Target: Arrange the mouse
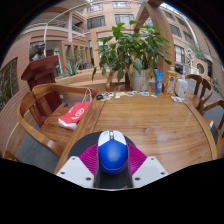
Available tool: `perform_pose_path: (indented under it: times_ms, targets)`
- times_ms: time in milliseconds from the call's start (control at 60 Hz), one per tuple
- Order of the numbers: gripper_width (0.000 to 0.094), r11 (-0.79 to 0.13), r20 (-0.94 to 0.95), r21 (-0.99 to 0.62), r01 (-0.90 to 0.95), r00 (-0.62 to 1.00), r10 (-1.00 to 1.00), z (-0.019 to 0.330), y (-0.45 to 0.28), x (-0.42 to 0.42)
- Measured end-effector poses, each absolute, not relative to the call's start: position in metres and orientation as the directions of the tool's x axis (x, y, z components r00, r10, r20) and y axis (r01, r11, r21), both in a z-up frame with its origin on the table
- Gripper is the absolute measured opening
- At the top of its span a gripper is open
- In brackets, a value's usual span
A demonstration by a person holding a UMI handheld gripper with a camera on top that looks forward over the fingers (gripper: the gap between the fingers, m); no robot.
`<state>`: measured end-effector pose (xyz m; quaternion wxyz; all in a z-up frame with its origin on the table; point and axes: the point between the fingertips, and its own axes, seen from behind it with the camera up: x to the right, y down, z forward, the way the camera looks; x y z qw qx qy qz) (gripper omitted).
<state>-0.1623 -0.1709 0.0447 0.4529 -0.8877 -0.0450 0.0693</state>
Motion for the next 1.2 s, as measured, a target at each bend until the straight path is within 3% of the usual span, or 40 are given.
perform_pose_path:
  times_ms: [133, 283, 317, 417, 450, 517, 783, 1200]
  targets:
    - [0.0402, -0.643, -0.064, -0.765, 0.036, 0.989, 0.131, -0.003, -0.185, -0.177]
    - [0.0528, -0.647, -0.043, -0.759, 0.064, 0.988, 0.148, -0.01, -0.187, -0.184]
    - [0.0585, -0.654, -0.051, -0.754, 0.06, 0.988, 0.149, -0.009, -0.19, -0.186]
    - [0.0872, -0.627, -0.052, -0.777, 0.057, 0.987, 0.154, 0.011, -0.197, -0.19]
    - [0.0831, -0.617, -0.036, -0.784, 0.066, 0.988, 0.152, 0.022, -0.199, -0.187]
    - [0.0866, -0.592, -0.005, -0.801, 0.085, 0.989, 0.148, 0.041, -0.208, -0.185]
    - [0.0854, -0.553, 0.068, -0.825, 0.119, 0.991, 0.112, 0.096, -0.27, -0.173]
    - [0.0856, -0.543, 0.064, -0.829, 0.13, 0.988, 0.139, 0.114, -0.344, -0.181]
